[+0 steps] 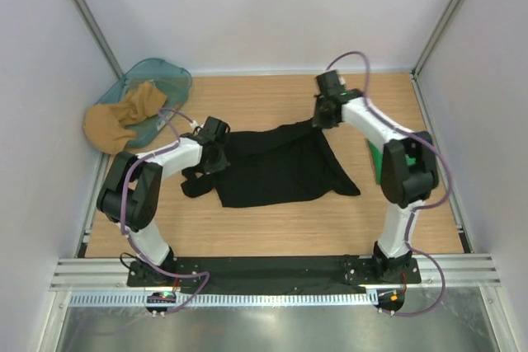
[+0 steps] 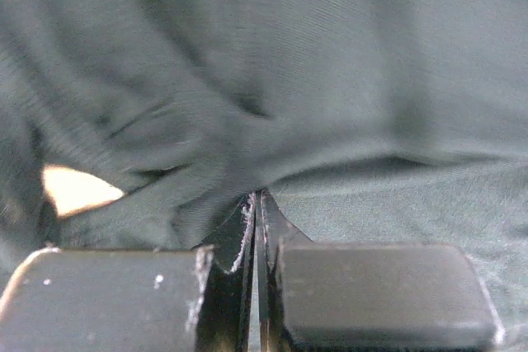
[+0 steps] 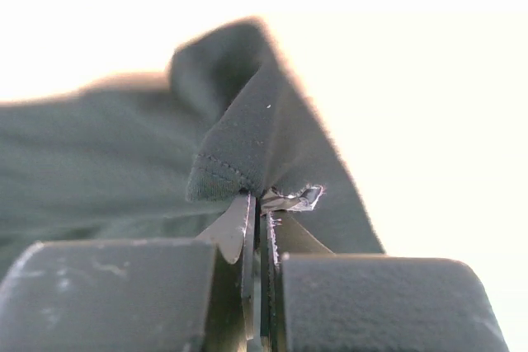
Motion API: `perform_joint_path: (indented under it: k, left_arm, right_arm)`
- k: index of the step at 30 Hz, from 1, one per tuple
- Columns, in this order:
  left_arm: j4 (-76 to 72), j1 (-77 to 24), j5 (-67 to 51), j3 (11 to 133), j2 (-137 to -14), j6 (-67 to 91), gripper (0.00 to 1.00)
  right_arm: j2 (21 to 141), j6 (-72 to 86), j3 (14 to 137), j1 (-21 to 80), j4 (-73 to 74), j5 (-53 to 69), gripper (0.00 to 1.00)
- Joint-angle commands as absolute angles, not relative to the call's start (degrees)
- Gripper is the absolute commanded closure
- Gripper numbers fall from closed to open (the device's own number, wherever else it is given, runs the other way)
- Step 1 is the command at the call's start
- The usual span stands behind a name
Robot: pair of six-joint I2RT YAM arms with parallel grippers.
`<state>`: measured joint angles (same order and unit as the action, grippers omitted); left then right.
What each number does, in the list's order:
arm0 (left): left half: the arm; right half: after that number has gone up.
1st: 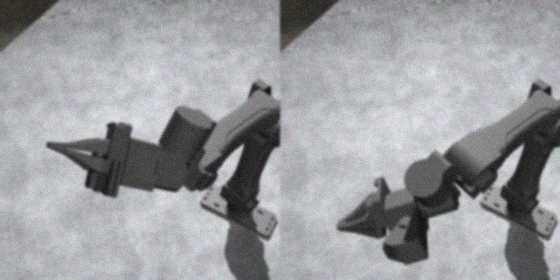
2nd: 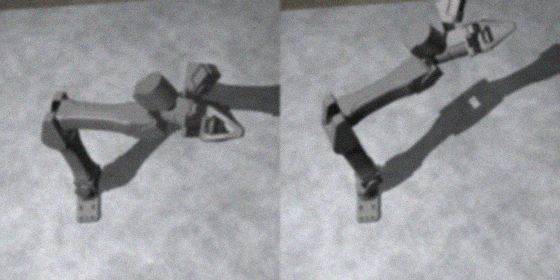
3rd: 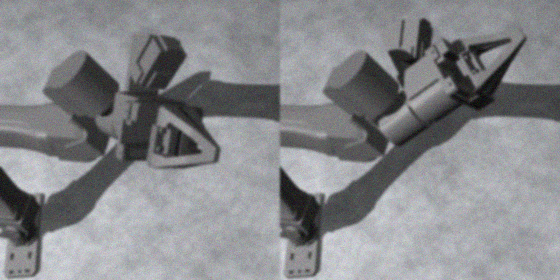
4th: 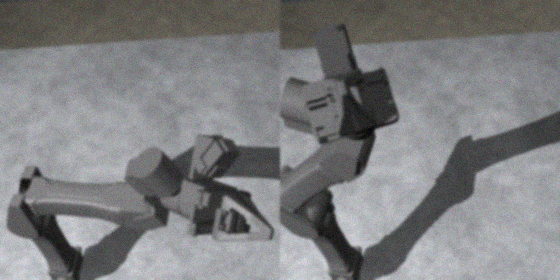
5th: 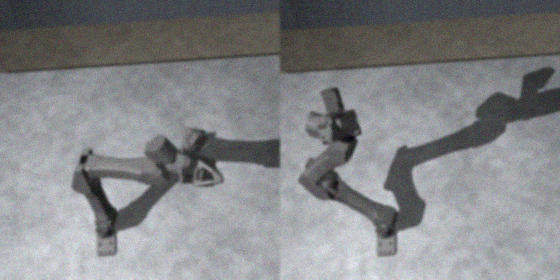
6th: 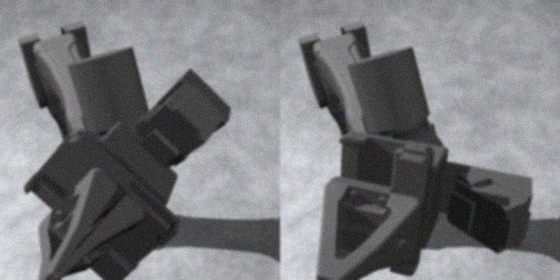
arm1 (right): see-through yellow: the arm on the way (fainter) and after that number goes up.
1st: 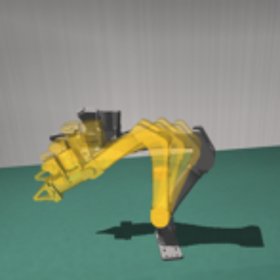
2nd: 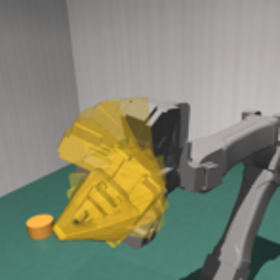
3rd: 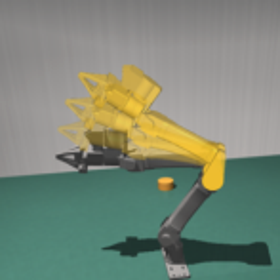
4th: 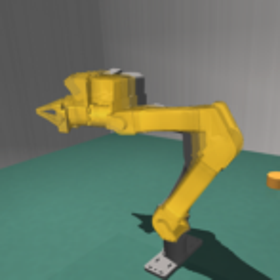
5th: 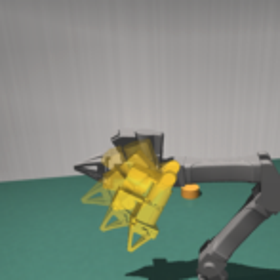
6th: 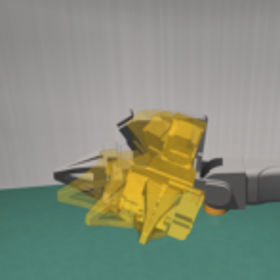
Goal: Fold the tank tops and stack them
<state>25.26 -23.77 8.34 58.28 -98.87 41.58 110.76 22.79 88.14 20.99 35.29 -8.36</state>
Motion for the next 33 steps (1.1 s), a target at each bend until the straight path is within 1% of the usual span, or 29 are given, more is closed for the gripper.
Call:
perform_joint_path:
  k: [1, 2, 3, 4, 5, 6, 7, 8, 9, 12, 14, 16, 17, 18, 20, 21, 23, 24, 25, 28, 33]
  left_arm:
    - [23.12, -22.68, 9.14, 57.75, -100.63, 40.43, 1.0]
    - [23.12, -22.59, 9.31, 57.83, -101.07, 40.26, 1.0]
    - [23.12, -22.33, 9.84, 57.75, -101.16, 40.08, 1.0]
    - [23.2, -22.32, 10.19, 57.92, -101.42, 39.99, 1.0]
    - [23.2, -22.15, 10.37, 57.92, -101.51, 39.9, 1.0]
    - [23.46, -22.24, 10.63, 58.09, -101.43, 39.64, 1.0]
    - [23.64, -22.15, 10.72, 58.18, -101.16, 39.55, 1.0]
    - [23.82, -22.15, 10.98, 58.36, -100.99, 39.38, 1.0]
    - [23.99, -22.15, 11.33, 58.36, -100.46, 39.2, 1.0]
    - [25.57, -22.15, 12.39, 59.23, -99.59, 38.76, 1.0]
    - [25.93, -22.24, 11.95, 59.15, -98.18, 38.93, 1.0]
    - [25.84, -22.59, 11.43, 58.01, -94.93, 39.64, 0.95]
    - [25.84, -22.94, 11.16, 57.57, -93.7, 40.16, 0.94]
    - [25.93, -23.72, 10.99, 57.13, -92.3, 40.25, 0.89]
    - [26.45, -25.3, 10.99, 56.25, -88.35, 41.04, 0.82]
    - [26.98, -25.92, 11.07, 55.9, -87.03, 41.22, 0.73]
    - [27.68, -27.94, 11.69, 54.93, -82.82, 41.92, 0.6]
    - [28.64, -28.56, 12.73, 54.41, -81.49, 42.27, 0.57]
    - [28.91, -29.17, 12.92, 53.88, -79.82, 42.71, 0.56]
    - [28.48, -30.58, 11.78, 50.63, -73.93, 45.35, 0.53]
    - [28.13, -32.6, 10.9, 43.61, -65.67, 50.52, 0.52]
  right_arm:
    - [104.41, 27.68, 86.84, 9.62, 29.79, -0.44, 0.97]
    - [105.28, 29.77, 87.1, 7.14, 30.06, 2.08, 0.93]
    - [106.16, 31.45, 87.1, 4.94, 30.49, 2.46, 0.84]
    - [107.91, 32.77, 87.01, 3.09, 30.5, 3.16, 0.46]
    - [108.54, 33.74, 86.23, 0.73, 30.15, 4.3, 0.36]
    - [108.81, 34.27, 85.7, -0.95, 29.8, 4.92, 0.3]
    - [108.63, 33.76, 85.17, -1.05, 29.45, 4.92, 0.26]
    - [107.5, 33.4, 83.6, -0.71, 29.18, 4.4, 0.25]
    - [106.36, 33.31, 82.37, -0.36, 28.74, 3.52, 0.22]
    - [102.14, 32.61, 78.23, 0.0, 27.6, 2.82, 0.21]
    - [99.68, 31.73, 74.3, 0.0, 27.6, 3.08, 0.25]
    - [94.85, 31.29, 70.42, 0.96, 27.25, 2.46, 0.32]
    - [93.18, 31.2, 65.96, 1.75, 26.81, 2.2, 0.34]
    - [89.6, 31.2, 63.83, 1.93, 26.63, 1.76, 0.36]
    - [86.32, 31.81, 57.96, 2.02, 26.72, 0.26, 0.36]
    - [84.57, 31.99, 56.35, 2.02, 26.98, -2.0, 0.37]
    - [79.91, 32.78, 52.76, 2.02, 29.17, -5.43, 0.38]
    - [78.33, 33.31, 51.6, 2.02, 29.53, -6.06, 0.38]
    - [75.09, 33.83, 50.55, 2.02, 30.84, -7.28, 0.41]
    - [69.72, 35.24, 46.24, 1.93, 31.63, -5.89, 0.41]
    - [66.19, 39.01, 40.35, 1.93, 29.98, -1.68, 0.43]
